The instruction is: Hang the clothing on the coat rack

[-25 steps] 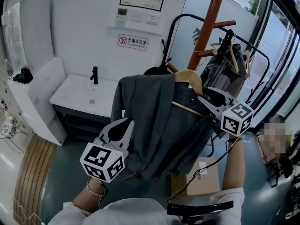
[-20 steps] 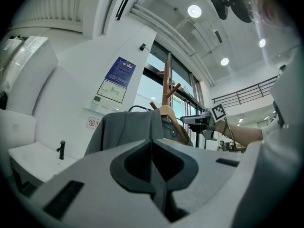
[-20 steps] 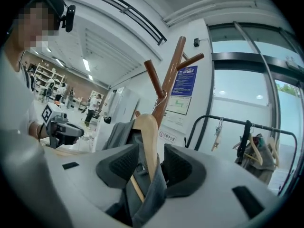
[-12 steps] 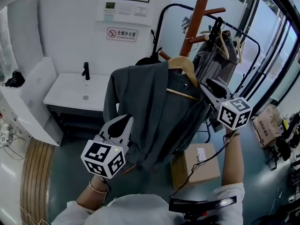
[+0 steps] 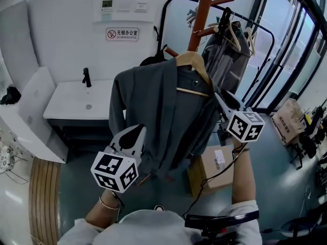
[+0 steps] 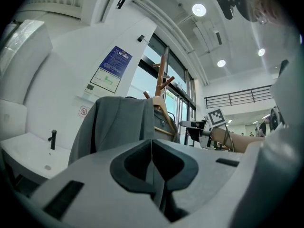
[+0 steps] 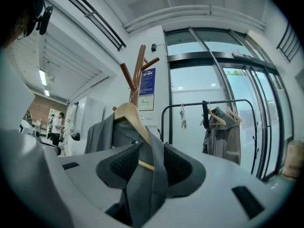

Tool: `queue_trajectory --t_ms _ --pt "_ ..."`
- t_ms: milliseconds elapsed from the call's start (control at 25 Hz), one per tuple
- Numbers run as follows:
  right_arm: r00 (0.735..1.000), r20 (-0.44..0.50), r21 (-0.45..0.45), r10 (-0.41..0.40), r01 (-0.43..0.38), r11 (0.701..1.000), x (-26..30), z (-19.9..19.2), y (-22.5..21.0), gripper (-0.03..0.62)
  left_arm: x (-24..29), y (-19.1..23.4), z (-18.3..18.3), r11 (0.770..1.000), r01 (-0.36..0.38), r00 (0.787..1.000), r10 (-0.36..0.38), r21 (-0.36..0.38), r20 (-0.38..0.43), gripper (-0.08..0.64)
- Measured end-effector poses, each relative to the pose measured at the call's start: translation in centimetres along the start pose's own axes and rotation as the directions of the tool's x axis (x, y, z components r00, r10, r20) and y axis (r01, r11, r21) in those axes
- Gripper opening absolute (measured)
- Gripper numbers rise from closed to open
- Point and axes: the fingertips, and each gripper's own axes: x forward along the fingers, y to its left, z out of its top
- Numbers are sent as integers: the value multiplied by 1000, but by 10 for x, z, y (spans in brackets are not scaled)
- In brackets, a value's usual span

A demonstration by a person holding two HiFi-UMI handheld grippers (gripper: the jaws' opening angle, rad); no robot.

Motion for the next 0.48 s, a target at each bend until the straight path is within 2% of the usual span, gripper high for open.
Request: queue_trajectory --t_ms 240,480 --pt "997 -27 86 -71 73 994 -16 -36 9 172 -3 0 -11 1000 26 999 -26 -10 -33 14" --pt "973 -19 149 -228 228 962 -34 -67 17 141 -6 -1 -30 999 49 996 -50 -17 -73 14"
